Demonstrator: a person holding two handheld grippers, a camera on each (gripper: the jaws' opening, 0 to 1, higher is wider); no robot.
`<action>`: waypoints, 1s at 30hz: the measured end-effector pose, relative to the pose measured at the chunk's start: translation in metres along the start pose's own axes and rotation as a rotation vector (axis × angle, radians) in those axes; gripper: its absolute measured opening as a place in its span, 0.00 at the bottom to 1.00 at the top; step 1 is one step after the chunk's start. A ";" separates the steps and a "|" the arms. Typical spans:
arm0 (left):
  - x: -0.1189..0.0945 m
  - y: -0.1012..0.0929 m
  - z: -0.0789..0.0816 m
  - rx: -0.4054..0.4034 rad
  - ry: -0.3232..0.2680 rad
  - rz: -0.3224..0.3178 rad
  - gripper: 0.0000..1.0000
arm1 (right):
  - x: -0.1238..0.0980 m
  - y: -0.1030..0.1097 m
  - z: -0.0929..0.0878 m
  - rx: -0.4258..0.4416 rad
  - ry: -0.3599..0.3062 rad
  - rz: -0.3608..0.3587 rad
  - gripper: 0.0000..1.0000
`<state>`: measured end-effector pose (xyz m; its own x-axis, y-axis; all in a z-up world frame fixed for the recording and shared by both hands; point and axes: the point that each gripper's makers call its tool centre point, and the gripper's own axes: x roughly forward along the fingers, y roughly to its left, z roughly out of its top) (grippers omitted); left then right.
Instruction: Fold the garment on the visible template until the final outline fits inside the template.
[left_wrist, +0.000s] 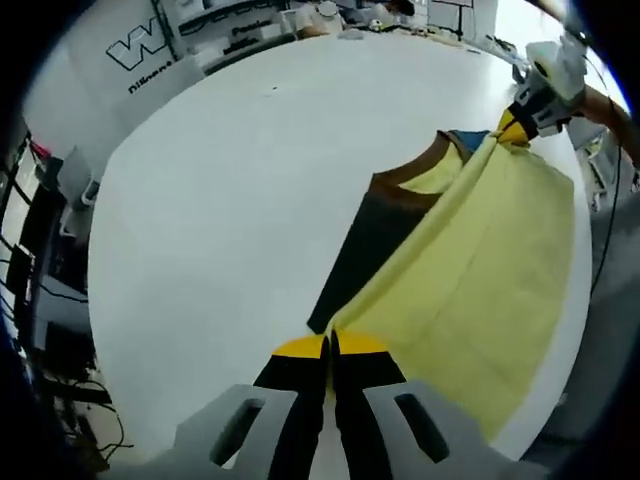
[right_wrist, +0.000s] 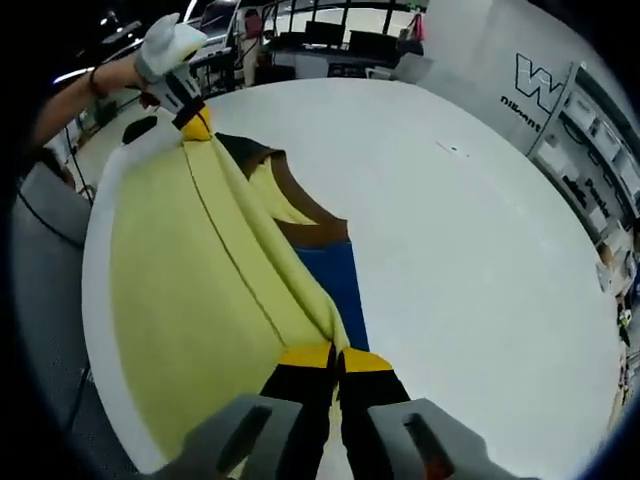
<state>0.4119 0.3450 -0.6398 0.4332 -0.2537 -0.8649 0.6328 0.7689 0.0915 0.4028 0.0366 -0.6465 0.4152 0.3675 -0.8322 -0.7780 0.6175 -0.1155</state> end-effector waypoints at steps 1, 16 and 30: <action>0.000 0.000 0.000 -0.027 -0.006 -0.011 0.00 | 0.000 0.000 0.001 0.001 0.001 0.001 0.00; -0.048 0.008 0.030 0.135 -0.279 0.067 0.22 | -0.028 0.003 0.012 -0.185 -0.162 -0.059 0.26; -0.035 -0.021 -0.011 0.553 -0.149 -0.028 0.20 | -0.027 0.002 0.014 -0.441 -0.123 -0.100 0.17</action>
<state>0.3762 0.3438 -0.6171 0.4720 -0.3806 -0.7952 0.8696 0.3492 0.3491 0.3964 0.0379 -0.6168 0.5302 0.4179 -0.7377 -0.8465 0.3094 -0.4331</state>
